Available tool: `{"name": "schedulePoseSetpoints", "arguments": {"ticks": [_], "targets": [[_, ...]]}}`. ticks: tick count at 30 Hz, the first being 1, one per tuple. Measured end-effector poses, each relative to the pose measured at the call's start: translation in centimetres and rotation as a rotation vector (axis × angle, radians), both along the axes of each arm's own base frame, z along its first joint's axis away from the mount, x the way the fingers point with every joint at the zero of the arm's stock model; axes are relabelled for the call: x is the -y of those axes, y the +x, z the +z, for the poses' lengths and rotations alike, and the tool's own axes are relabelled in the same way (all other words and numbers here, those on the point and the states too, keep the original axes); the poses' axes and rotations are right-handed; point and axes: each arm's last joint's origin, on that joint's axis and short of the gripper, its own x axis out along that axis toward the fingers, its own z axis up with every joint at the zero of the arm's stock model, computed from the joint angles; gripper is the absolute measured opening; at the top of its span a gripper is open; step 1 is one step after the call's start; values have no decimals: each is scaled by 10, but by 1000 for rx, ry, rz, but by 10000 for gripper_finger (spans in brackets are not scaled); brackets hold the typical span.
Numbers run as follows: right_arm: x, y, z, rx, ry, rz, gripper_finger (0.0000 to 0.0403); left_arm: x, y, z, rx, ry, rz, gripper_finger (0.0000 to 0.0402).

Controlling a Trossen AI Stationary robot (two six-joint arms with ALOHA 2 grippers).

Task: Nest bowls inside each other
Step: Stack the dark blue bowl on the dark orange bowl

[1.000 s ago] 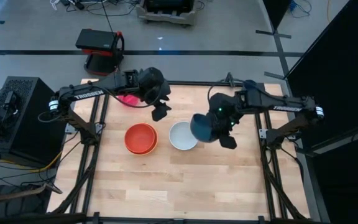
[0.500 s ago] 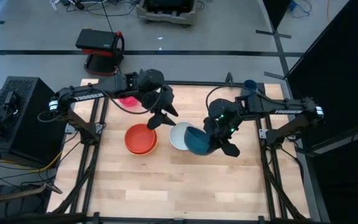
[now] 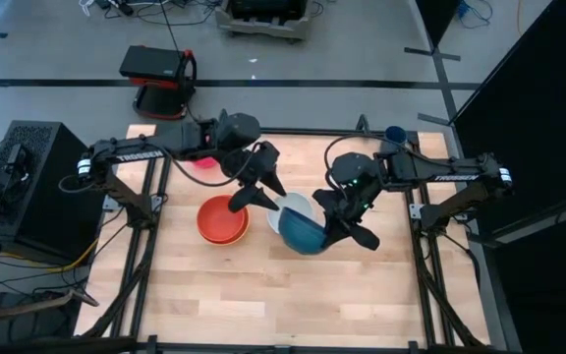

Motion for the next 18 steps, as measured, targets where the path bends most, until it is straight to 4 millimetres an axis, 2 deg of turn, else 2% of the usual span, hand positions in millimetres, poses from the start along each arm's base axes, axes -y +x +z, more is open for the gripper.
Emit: {"name": "schedulePoseSetpoints", "arguments": {"ticks": [11, 18], "targets": [[1, 3, 5, 41, 33, 2, 0, 6, 2, -1, -12, -47, -43, 213], [4, 4, 5, 52, 38, -1, 0, 11, 7, -3, -8, -74, -78, 190]]}}
